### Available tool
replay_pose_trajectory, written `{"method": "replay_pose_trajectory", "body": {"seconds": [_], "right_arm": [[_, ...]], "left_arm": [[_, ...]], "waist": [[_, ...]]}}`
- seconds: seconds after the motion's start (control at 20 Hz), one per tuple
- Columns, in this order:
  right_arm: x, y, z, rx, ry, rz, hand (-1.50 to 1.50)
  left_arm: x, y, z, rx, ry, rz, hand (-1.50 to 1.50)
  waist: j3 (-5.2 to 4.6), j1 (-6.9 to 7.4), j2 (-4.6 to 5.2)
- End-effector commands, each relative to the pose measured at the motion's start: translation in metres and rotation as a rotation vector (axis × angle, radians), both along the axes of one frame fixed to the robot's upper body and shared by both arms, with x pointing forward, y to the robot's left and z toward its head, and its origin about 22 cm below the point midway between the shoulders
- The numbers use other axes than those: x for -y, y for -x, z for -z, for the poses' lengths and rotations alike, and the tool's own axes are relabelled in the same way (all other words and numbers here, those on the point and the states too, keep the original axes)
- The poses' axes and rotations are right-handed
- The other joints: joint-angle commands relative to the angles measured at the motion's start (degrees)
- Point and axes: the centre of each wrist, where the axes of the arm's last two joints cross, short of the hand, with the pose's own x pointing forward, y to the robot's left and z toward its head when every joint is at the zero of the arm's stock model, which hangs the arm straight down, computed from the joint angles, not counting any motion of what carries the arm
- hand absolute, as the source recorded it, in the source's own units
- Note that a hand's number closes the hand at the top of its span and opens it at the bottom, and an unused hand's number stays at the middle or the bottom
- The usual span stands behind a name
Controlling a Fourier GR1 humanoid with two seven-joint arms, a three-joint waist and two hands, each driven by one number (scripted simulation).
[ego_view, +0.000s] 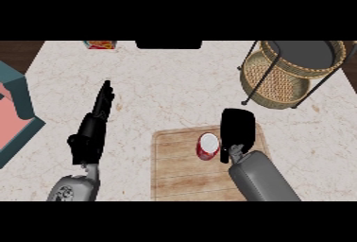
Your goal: Pick the cupcake from the cutting board and place it in the tiered basket
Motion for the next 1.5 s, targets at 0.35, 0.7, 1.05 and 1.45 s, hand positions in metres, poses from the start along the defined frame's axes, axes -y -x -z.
{"method": "replay_pose_trajectory", "body": {"seconds": [0.35, 0.7, 1.05, 1.45], "right_arm": [[-0.005, 0.009, -0.154, 0.353, 0.011, 0.107, 1.50], [0.027, 0.025, -0.227, 0.398, -0.033, 0.138, 1.50], [0.039, 0.003, -0.262, 0.463, -0.272, 0.174, 1.50], [0.046, -0.047, -0.277, 0.501, -0.293, 0.193, 1.50]], "left_arm": [[-0.012, 0.002, 0.003, -0.004, -0.002, -0.020, 0.00], [-0.005, -0.003, -0.009, 0.004, 0.009, -0.002, 0.00], [-0.009, 0.004, 0.005, -0.008, -0.005, 0.014, 0.00], [0.005, 0.000, 0.012, -0.006, -0.010, 0.014, 0.00]], "waist": [[0.02, -0.68, -0.24], [0.04, -0.83, -0.21], [0.07, -0.07, 0.04], [0.07, 0.28, 0.24]]}}
